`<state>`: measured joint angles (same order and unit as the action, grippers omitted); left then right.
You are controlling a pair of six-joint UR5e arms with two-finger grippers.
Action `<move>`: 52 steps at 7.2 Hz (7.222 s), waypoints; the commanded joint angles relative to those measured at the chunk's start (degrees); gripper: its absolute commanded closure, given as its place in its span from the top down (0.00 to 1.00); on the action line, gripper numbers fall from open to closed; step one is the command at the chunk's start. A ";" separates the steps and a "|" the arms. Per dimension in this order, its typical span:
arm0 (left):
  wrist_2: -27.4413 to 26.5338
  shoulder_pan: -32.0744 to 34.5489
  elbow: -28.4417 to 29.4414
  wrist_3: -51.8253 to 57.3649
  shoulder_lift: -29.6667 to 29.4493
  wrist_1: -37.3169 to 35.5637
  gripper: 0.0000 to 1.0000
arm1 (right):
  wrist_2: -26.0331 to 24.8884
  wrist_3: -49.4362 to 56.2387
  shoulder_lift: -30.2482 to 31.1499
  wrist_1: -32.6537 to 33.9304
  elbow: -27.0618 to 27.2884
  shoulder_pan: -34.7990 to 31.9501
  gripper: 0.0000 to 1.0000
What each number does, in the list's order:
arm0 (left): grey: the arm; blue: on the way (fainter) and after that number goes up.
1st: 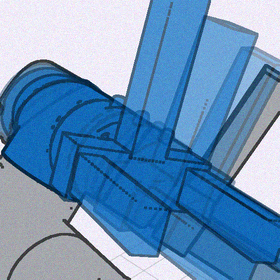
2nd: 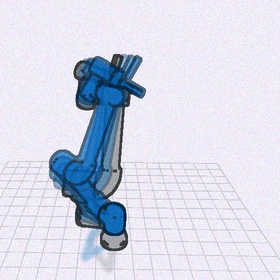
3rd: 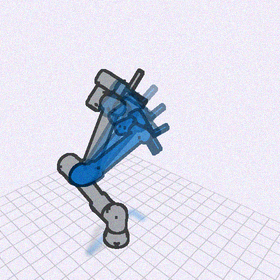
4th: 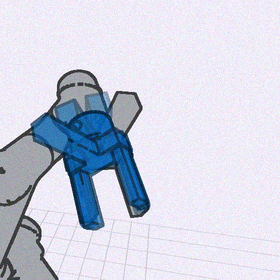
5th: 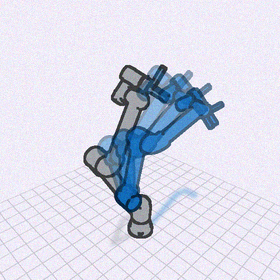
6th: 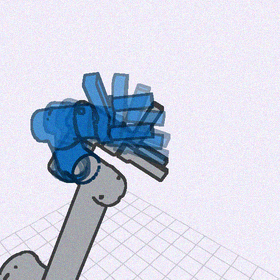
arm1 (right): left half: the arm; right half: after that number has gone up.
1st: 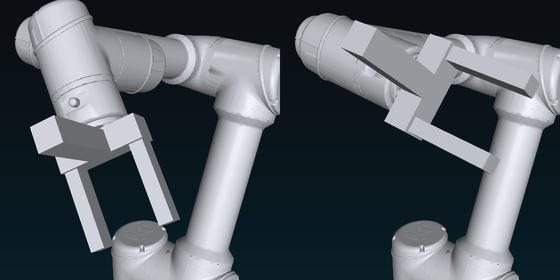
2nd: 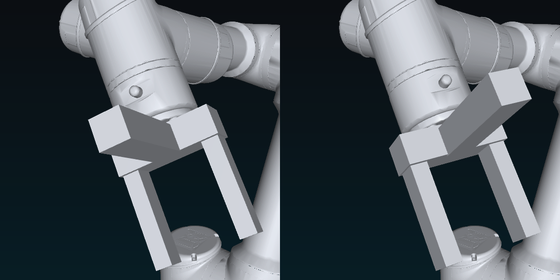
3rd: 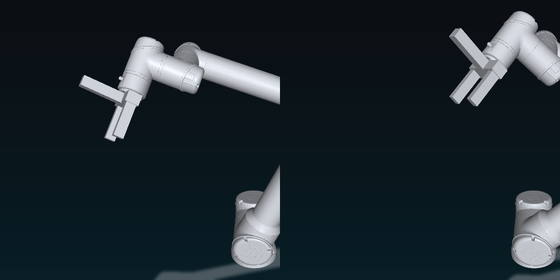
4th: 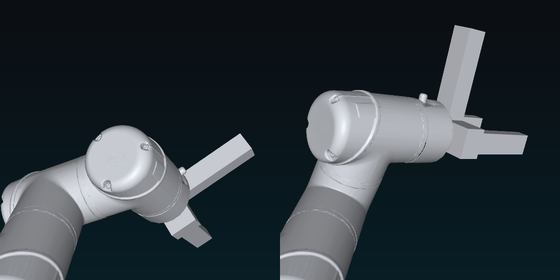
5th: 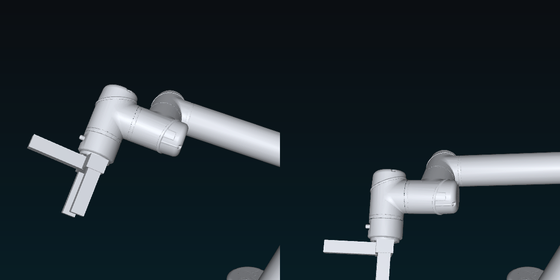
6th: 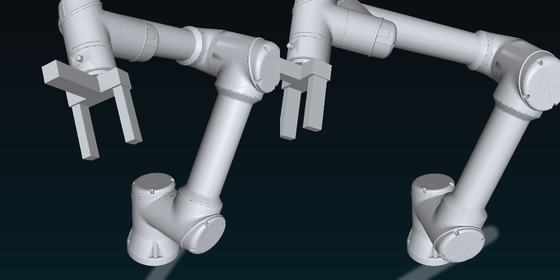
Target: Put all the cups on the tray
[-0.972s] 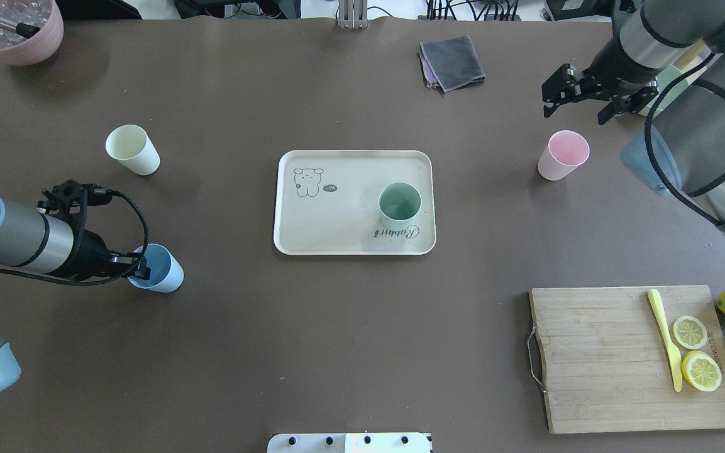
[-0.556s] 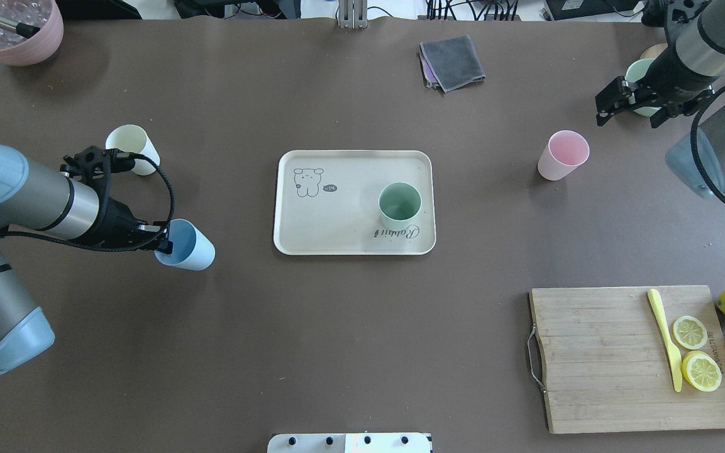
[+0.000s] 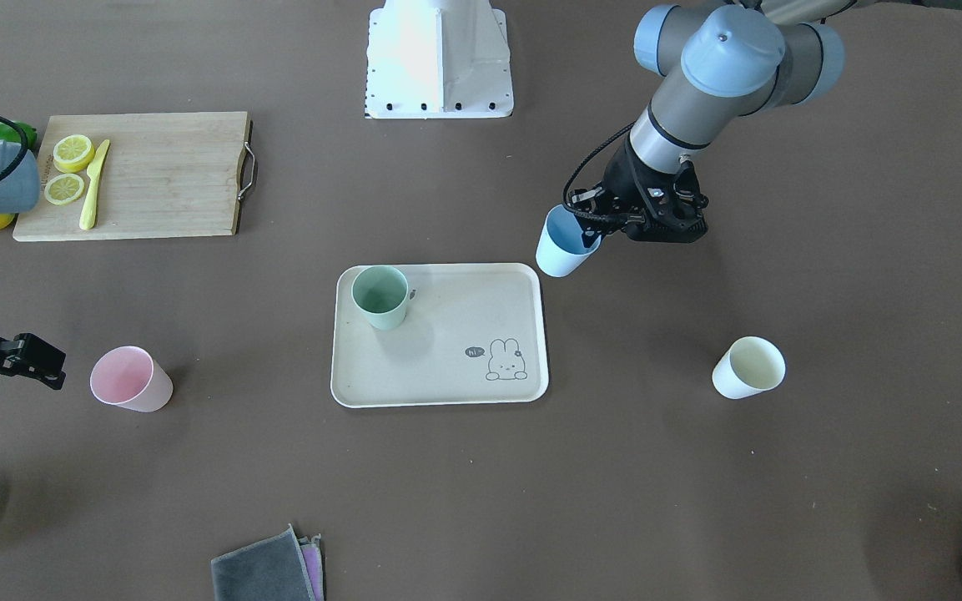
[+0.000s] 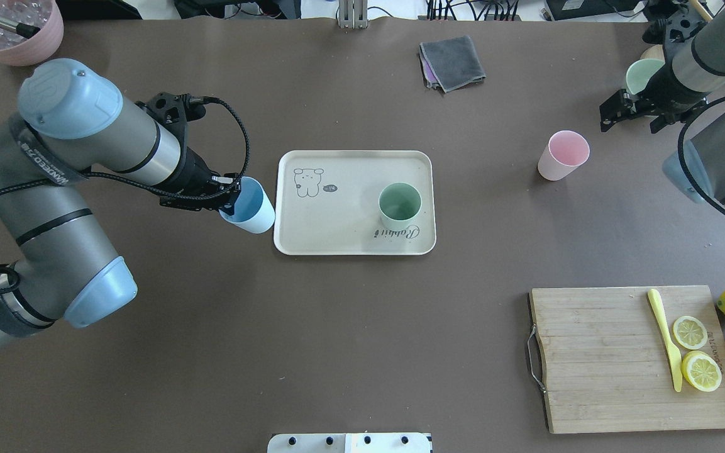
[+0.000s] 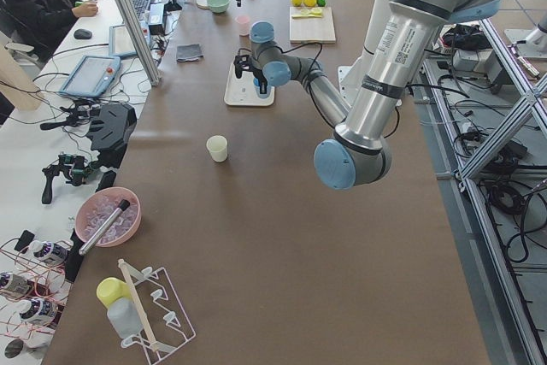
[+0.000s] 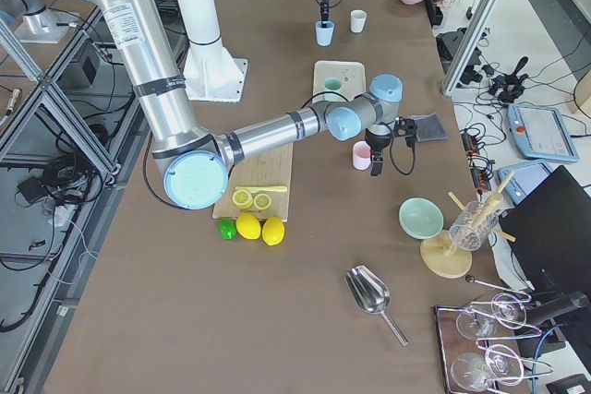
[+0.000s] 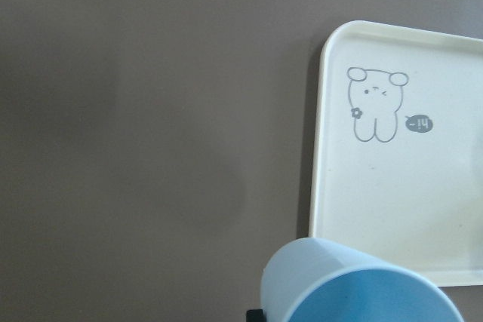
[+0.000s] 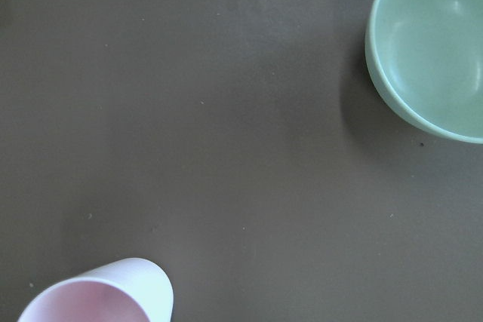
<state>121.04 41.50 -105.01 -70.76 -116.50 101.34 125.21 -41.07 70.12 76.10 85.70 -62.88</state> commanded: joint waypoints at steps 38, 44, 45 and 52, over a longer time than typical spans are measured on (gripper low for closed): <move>2.53 16.42 25.29 31.30 3.65 13.97 0.53 | 5.22 -23.26 -26.70 7.30 -6.60 6.98 1.00; 6.83 17.48 24.17 25.45 -7.47 3.21 0.00 | 6.10 -13.88 -20.13 14.52 1.73 2.68 1.00; 6.67 15.91 23.89 20.36 -10.04 2.72 0.00 | 6.10 -11.25 -17.24 14.52 3.40 1.54 1.00; -9.85 -2.56 29.60 2.91 -20.87 4.56 0.00 | 5.22 -6.74 -7.63 13.99 7.20 -0.93 1.00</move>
<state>113.50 39.95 -76.80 -67.49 -136.62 105.18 130.48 -47.82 61.78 90.16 92.86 -63.75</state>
